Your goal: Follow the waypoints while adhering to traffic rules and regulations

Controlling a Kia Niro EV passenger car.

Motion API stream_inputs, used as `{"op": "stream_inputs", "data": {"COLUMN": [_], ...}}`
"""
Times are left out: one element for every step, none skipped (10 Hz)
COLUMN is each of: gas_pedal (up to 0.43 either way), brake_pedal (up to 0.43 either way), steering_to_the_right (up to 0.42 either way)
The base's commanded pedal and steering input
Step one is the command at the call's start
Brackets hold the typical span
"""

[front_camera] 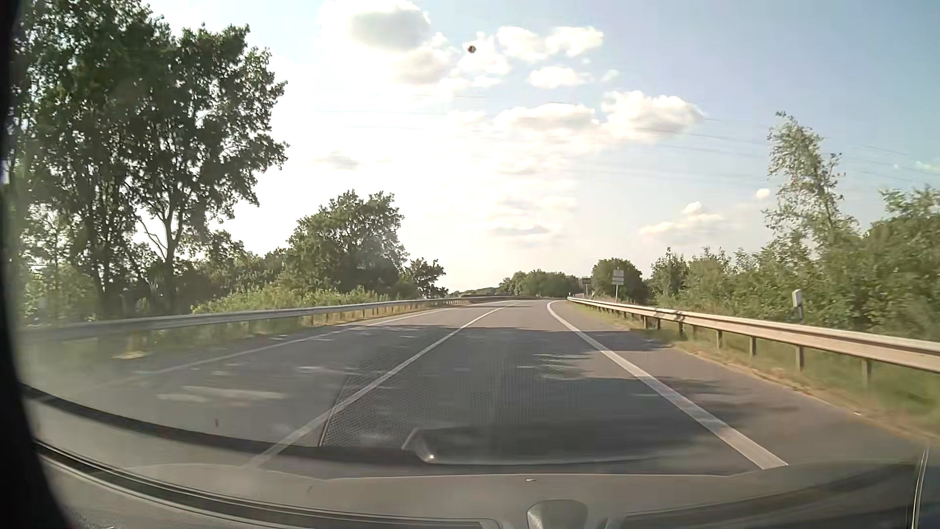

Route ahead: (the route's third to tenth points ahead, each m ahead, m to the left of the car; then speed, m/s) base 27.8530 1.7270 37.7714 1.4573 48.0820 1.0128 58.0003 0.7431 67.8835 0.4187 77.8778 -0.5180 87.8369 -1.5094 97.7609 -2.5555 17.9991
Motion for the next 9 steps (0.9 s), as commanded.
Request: {"op": "stream_inputs", "data": {"gas_pedal": [0.209, 0.209, 0.209, 0.209, 0.209, 0.209, 0.209, 0.209, 0.209], "brake_pedal": [0.006, 0.006, 0.006, 0.006, 0.006, 0.006, 0.006, 0.006, 0.006], "steering_to_the_right": [0.006, 0.007, 0.007, 0.006, 0.006, 0.006, 0.007, 0.006, 0.007]}}
